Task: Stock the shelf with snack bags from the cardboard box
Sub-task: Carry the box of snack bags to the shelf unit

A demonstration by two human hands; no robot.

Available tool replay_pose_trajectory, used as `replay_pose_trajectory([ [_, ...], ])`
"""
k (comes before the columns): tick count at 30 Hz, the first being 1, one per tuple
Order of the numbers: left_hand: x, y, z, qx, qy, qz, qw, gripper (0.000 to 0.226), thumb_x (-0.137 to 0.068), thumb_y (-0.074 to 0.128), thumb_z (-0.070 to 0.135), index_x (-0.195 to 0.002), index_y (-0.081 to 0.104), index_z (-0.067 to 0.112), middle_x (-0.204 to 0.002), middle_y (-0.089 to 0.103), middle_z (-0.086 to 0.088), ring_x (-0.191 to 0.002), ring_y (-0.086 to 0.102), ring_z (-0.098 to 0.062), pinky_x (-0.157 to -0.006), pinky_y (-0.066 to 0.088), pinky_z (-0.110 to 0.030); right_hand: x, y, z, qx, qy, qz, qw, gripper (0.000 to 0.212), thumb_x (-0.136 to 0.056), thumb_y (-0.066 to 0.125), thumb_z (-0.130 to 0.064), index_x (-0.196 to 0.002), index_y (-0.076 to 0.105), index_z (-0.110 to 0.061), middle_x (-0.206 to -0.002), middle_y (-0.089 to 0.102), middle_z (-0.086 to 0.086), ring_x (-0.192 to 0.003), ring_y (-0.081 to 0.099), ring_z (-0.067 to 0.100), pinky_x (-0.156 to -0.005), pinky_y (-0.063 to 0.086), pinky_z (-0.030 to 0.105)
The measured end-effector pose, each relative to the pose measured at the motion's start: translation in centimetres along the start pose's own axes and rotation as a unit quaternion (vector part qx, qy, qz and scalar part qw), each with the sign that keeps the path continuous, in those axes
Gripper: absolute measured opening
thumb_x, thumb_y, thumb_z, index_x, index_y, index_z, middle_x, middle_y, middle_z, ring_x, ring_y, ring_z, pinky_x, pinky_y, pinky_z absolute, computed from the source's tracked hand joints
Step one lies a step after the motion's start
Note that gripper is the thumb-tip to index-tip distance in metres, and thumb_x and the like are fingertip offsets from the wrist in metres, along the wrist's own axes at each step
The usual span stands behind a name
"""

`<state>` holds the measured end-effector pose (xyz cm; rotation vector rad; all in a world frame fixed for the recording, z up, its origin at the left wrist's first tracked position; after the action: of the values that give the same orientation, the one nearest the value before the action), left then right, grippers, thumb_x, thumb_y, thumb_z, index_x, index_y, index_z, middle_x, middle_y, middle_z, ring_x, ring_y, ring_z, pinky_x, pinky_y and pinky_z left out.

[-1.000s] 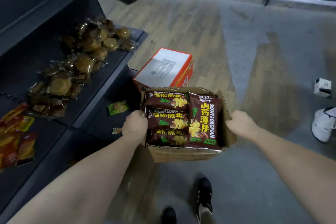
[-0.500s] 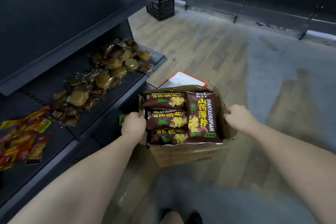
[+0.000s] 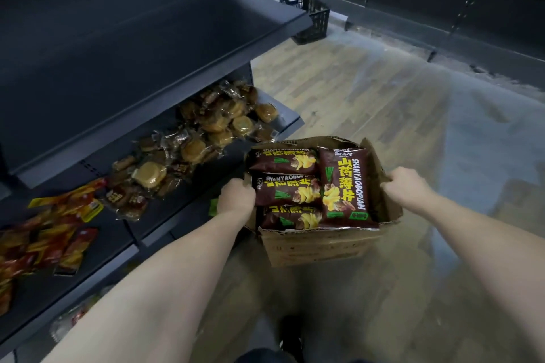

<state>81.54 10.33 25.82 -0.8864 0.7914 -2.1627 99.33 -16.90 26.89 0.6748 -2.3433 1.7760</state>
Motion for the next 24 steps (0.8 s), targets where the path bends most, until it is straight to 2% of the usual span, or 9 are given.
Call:
replay_pose_trajectory([
  [3, -1.7, -0.1, 1.1, 0.015, -0.016, 0.005, 1.0, 0.025, -0.089, 0.043, 0.014, -0.087, 0.063, -0.002, -0.097, 0.064, -0.018, -0.09, 0.06, -0.036, -0.079, 0.049, -0.037, -2.9, -0.9, -1.4, 0.008, -0.017, -0.002, 1.0, 0.01, -0.085, 0.053, -0.012, -0.079, 0.058, -0.007, -0.099, 0.064, 0.023, -0.079, 0.053, 0.033, -0.067, 0.038, 0.029],
  [7, -4.2, 0.0, 2.5, 0.03, -0.051, 0.005, 0.998, 0.028, -0.089, 0.042, 0.012, -0.063, 0.05, 0.011, -0.084, 0.058, -0.016, -0.075, 0.053, -0.028, -0.064, 0.038, -0.03, -7.4, -2.1, -3.0, 0.022, -0.042, -0.021, 0.999, 0.013, -0.086, 0.053, -0.014, -0.087, 0.063, -0.005, -0.102, 0.065, 0.024, -0.092, 0.06, 0.038, -0.068, 0.039, 0.029],
  [9, -5.3, 0.3, 3.3, 0.04, -0.072, 0.014, 0.997, 0.028, -0.09, 0.043, 0.012, -0.063, 0.049, 0.012, -0.078, 0.055, -0.009, -0.074, 0.052, -0.026, -0.064, 0.036, -0.027, -9.8, -2.6, -3.7, 0.027, -0.052, -0.029, 0.998, 0.016, -0.085, 0.053, -0.014, -0.089, 0.065, -0.004, -0.104, 0.065, 0.025, -0.096, 0.061, 0.039, -0.069, 0.039, 0.029],
  [12, -6.0, 0.9, 4.2, 0.057, -0.104, 0.033, 0.992, 0.031, -0.09, 0.043, 0.009, -0.06, 0.049, 0.011, -0.066, 0.05, -0.003, -0.069, 0.05, -0.024, -0.063, 0.035, -0.027, -12.5, -3.2, -5.0, 0.047, -0.08, -0.044, 0.995, 0.009, -0.083, 0.052, -0.013, -0.077, 0.059, -0.01, -0.1, 0.065, 0.023, -0.097, 0.062, 0.038, -0.069, 0.04, 0.029],
  [15, -6.3, 1.9, 4.6, 0.068, -0.131, 0.037, 0.988, 0.033, -0.09, 0.042, 0.005, -0.057, 0.046, 0.009, -0.063, 0.049, -0.005, -0.059, 0.045, -0.02, -0.052, 0.03, -0.029, -15.3, -3.7, -5.8, 0.065, -0.11, -0.076, 0.989, 0.018, -0.082, 0.052, -0.011, -0.065, 0.049, -0.01, -0.093, 0.065, 0.019, -0.091, 0.062, 0.035, -0.07, 0.044, 0.029],
  [17, -6.5, 2.7, 4.9, 0.074, -0.142, 0.045, 0.986, 0.03, -0.089, 0.041, 0.006, -0.059, 0.047, 0.008, -0.07, 0.053, -0.01, -0.059, 0.046, -0.022, -0.047, 0.027, -0.028, -17.1, -3.9, -6.3, 0.077, -0.129, -0.093, 0.984, 0.012, -0.082, 0.051, -0.01, -0.072, 0.057, -0.009, -0.093, 0.065, 0.018, -0.083, 0.059, 0.032, -0.07, 0.045, 0.029],
  [20, -6.4, 3.5, 5.7, 0.083, -0.167, 0.069, 0.98, 0.021, -0.089, 0.043, 0.012, -0.072, 0.054, 0.006, -0.075, 0.055, -0.01, -0.067, 0.05, -0.026, -0.046, 0.028, -0.025, -19.3, -4.5, -7.0, 0.094, -0.154, -0.105, 0.978, 0.012, -0.083, 0.05, -0.01, -0.082, 0.062, -0.007, -0.09, 0.064, 0.016, -0.083, 0.058, 0.032, -0.07, 0.044, 0.029],
  [24, -6.2, 4.7, 6.6, 0.091, -0.196, 0.095, 0.972, 0.027, -0.089, 0.043, 0.007, -0.061, 0.045, 0.008, -0.063, 0.047, -0.006, -0.066, 0.049, -0.026, -0.049, 0.031, -0.026, -21.6, -4.8, -7.9, 0.116, -0.179, -0.107, 0.971, 0.012, -0.083, 0.05, -0.012, -0.083, 0.061, -0.008, -0.097, 0.066, 0.017, -0.089, 0.062, 0.034, -0.074, 0.048, 0.032],
])
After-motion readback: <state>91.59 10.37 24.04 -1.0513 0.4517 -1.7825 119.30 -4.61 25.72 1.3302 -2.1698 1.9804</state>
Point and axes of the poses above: each hand's wrist, its own x-axis away from the middle knuckle, its own y-axis out of the palm, z = x × y, the point moved 2 cm from there along -x, towards the middle knuckle
